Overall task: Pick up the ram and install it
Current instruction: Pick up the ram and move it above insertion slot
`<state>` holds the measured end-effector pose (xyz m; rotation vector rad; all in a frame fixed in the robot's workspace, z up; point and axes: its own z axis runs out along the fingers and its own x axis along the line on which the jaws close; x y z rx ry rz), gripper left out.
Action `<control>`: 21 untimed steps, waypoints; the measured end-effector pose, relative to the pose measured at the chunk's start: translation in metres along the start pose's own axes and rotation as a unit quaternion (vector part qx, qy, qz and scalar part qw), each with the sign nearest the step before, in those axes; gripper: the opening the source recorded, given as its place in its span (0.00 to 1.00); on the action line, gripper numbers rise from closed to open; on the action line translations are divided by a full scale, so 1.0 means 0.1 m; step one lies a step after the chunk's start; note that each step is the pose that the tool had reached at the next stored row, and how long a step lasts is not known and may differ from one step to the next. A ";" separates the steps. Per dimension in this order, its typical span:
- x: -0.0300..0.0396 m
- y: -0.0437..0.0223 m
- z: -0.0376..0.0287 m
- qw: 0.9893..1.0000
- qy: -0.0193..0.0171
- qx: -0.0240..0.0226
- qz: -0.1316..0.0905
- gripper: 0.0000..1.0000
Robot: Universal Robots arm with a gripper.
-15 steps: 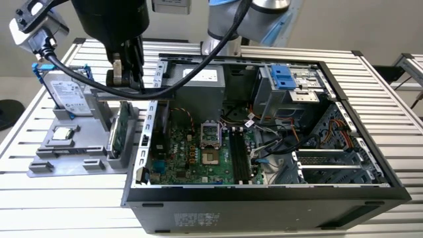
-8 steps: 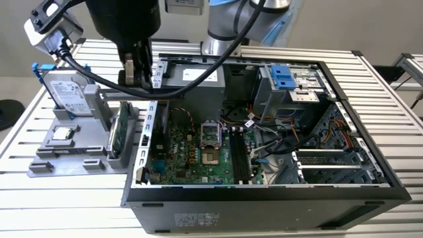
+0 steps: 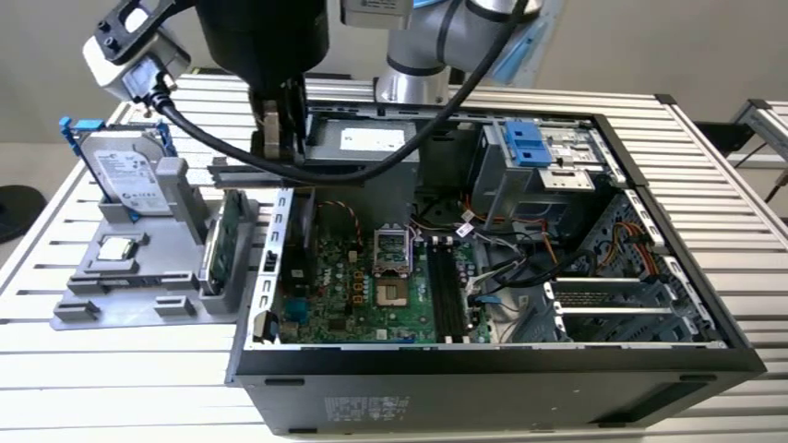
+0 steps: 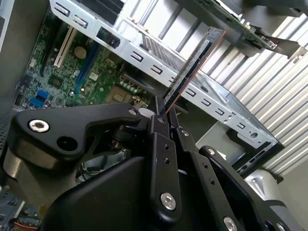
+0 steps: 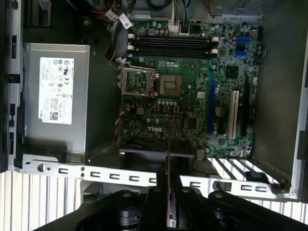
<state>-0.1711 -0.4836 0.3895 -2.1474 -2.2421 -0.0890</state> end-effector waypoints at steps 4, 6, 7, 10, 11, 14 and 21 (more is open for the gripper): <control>-0.005 0.091 0.001 1.000 0.000 0.000 0.000 0.00; -0.007 0.137 0.001 1.000 0.000 0.000 0.000 0.00; -0.008 0.161 0.002 1.000 0.000 0.000 0.000 0.00; -0.012 0.233 0.003 1.000 0.000 0.000 0.000 0.00; -0.013 0.257 0.003 1.000 0.000 0.000 0.000 0.00; -0.017 0.331 0.004 1.000 0.000 0.000 0.000 0.00; -0.025 0.501 0.006 1.000 0.000 0.001 0.000 0.00</control>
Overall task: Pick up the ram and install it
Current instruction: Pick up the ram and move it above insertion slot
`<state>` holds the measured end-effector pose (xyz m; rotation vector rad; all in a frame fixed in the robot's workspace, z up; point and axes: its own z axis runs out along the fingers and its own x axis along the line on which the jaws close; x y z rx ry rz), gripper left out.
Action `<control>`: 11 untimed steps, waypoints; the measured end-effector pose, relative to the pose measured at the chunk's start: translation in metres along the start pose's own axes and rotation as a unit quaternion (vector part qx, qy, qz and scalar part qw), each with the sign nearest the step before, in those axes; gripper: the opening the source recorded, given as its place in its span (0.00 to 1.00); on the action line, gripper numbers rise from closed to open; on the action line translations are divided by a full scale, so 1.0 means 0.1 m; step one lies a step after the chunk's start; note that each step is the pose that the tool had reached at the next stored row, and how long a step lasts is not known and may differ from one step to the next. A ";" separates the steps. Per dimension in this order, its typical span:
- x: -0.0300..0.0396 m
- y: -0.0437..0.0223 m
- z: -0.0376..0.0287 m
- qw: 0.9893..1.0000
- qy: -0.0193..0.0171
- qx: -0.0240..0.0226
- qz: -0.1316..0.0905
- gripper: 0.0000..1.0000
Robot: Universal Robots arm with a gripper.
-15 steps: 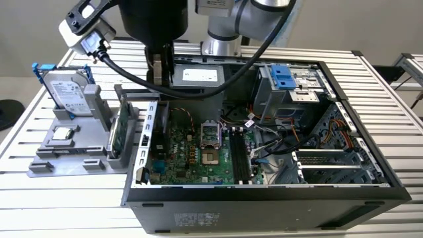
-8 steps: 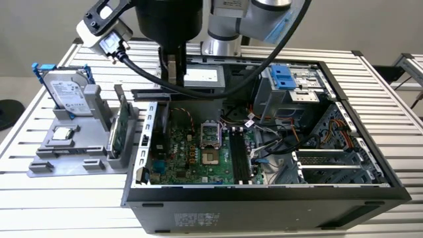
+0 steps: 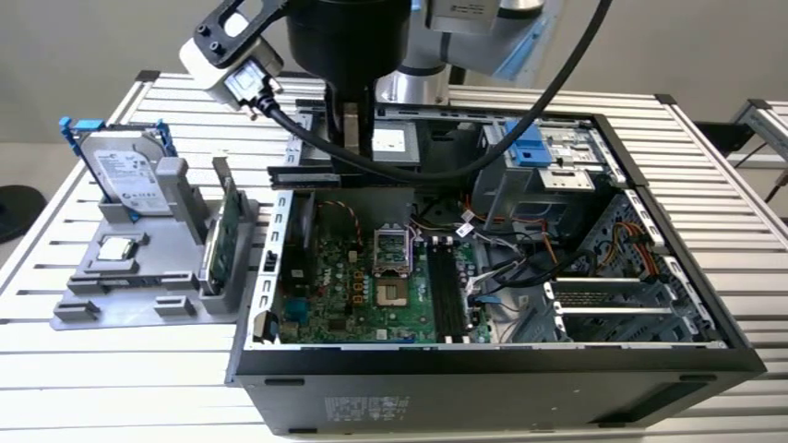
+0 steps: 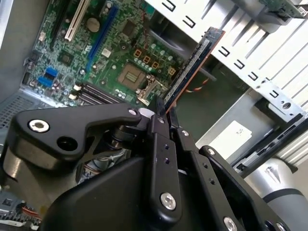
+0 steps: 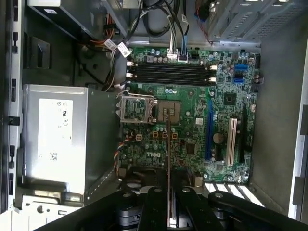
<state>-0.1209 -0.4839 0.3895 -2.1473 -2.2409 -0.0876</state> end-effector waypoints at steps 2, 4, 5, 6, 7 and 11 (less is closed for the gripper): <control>-0.002 0.048 0.000 1.000 0.000 0.000 0.000 0.00; -0.004 0.094 0.001 1.000 0.000 0.000 0.000 0.00; -0.005 0.118 0.001 1.000 0.000 0.000 0.000 0.00; -0.006 0.140 0.001 1.000 0.000 0.000 0.000 0.00; -0.008 0.164 0.002 1.000 0.000 0.000 0.000 0.00; -0.012 0.253 0.002 1.000 0.000 0.000 0.000 0.00</control>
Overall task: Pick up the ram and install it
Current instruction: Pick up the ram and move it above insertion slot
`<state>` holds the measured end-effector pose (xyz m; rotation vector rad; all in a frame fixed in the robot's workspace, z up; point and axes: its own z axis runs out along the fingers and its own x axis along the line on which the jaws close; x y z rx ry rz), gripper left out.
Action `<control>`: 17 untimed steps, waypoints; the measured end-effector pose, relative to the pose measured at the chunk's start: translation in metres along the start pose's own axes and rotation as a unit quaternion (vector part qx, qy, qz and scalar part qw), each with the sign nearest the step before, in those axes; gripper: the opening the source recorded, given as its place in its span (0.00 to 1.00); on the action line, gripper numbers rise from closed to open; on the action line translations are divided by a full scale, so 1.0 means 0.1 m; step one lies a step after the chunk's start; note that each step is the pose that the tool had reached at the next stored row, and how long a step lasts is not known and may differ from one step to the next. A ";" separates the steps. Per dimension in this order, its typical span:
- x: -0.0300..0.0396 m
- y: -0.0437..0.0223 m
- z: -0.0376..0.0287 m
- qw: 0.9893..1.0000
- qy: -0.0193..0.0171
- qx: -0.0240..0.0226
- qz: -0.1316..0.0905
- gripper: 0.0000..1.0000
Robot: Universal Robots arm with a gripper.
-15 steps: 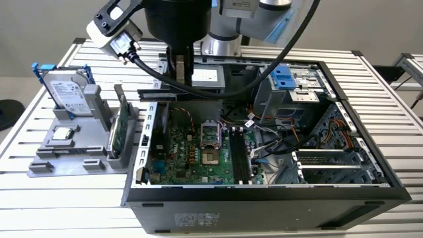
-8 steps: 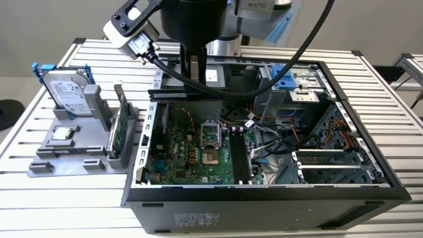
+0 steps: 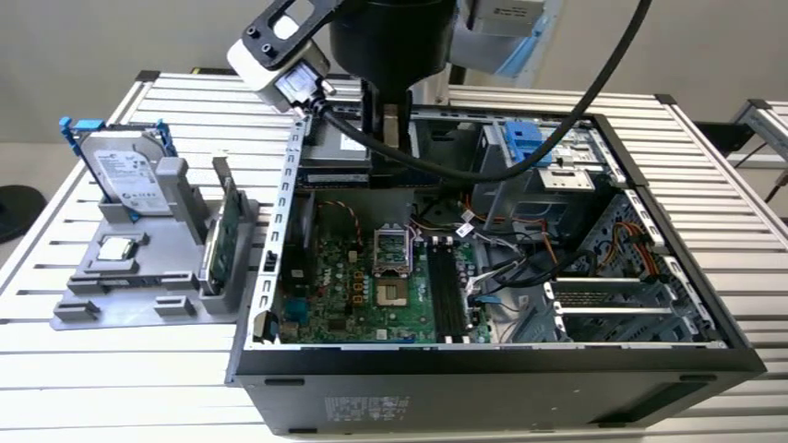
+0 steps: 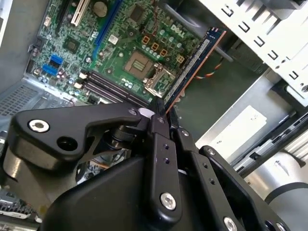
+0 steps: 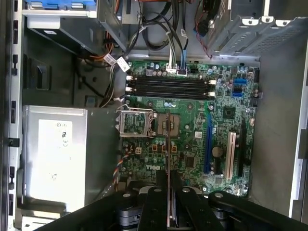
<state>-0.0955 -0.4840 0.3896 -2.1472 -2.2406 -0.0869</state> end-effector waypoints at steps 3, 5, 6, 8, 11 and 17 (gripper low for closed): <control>-0.003 0.068 0.001 1.000 0.000 0.000 0.000 0.00; -0.006 0.113 0.002 1.000 0.000 0.000 0.000 0.00; -0.007 0.136 0.001 1.000 0.000 0.000 0.000 0.00; -0.009 0.180 0.002 1.000 0.000 0.000 0.000 0.00; -0.012 0.247 0.003 1.000 0.000 0.000 0.000 0.00; -0.019 0.373 0.004 1.000 0.000 0.000 0.000 0.00</control>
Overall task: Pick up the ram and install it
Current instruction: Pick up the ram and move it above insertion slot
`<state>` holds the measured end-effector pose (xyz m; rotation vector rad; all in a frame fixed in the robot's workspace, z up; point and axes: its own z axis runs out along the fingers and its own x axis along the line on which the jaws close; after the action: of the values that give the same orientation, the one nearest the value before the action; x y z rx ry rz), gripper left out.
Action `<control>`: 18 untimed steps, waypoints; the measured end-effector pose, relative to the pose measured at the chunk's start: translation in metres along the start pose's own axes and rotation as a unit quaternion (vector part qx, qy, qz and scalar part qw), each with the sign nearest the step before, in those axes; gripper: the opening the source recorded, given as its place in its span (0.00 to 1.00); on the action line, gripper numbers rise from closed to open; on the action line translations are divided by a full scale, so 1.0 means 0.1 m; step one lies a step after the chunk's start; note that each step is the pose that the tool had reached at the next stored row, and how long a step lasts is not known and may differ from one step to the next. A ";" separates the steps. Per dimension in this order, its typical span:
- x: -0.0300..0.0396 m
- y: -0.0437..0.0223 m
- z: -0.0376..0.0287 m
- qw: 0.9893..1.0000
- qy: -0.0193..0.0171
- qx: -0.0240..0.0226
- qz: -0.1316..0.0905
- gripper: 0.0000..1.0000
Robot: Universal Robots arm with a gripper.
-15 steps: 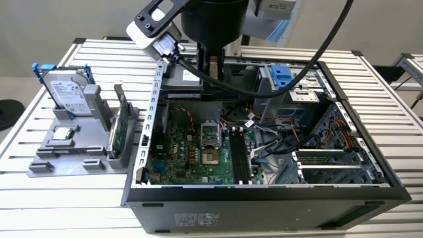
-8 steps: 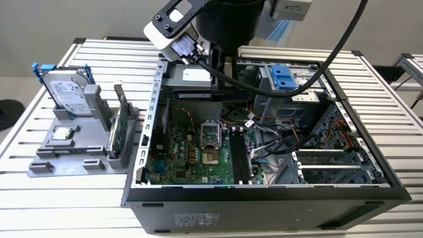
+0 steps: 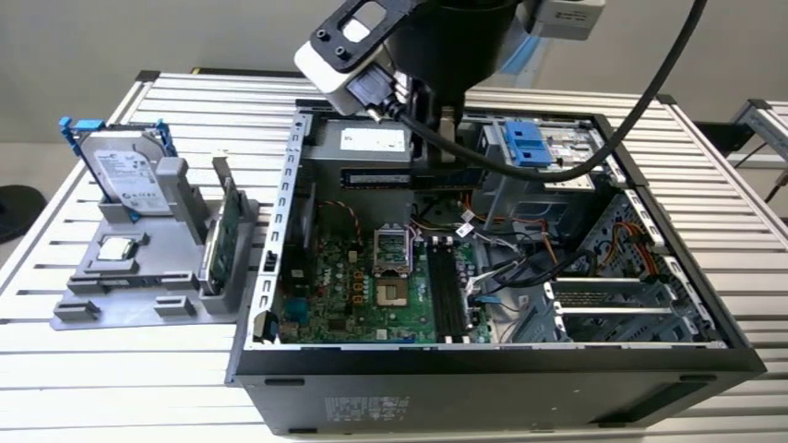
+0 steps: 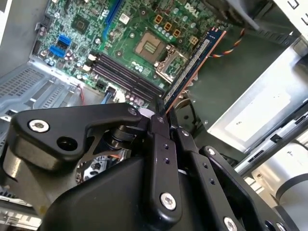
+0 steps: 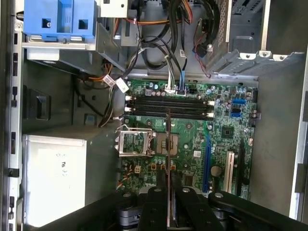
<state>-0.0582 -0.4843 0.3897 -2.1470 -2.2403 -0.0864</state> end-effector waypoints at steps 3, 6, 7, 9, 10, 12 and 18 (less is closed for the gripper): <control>-0.003 0.063 0.001 1.000 0.000 0.000 0.000 0.00; -0.007 0.128 0.001 1.000 0.000 0.000 0.000 0.00; -0.008 0.150 0.002 1.000 0.000 0.000 0.000 0.00; -0.010 0.191 0.002 1.000 0.000 0.000 0.000 0.00; -0.011 0.212 0.002 1.000 0.000 0.000 0.000 0.00; -0.013 0.254 0.003 1.000 0.000 0.000 0.000 0.00; -0.019 0.378 0.004 1.000 0.000 0.000 0.000 0.00</control>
<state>-0.0203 -0.4846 0.3897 -2.1470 -2.2399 -0.0861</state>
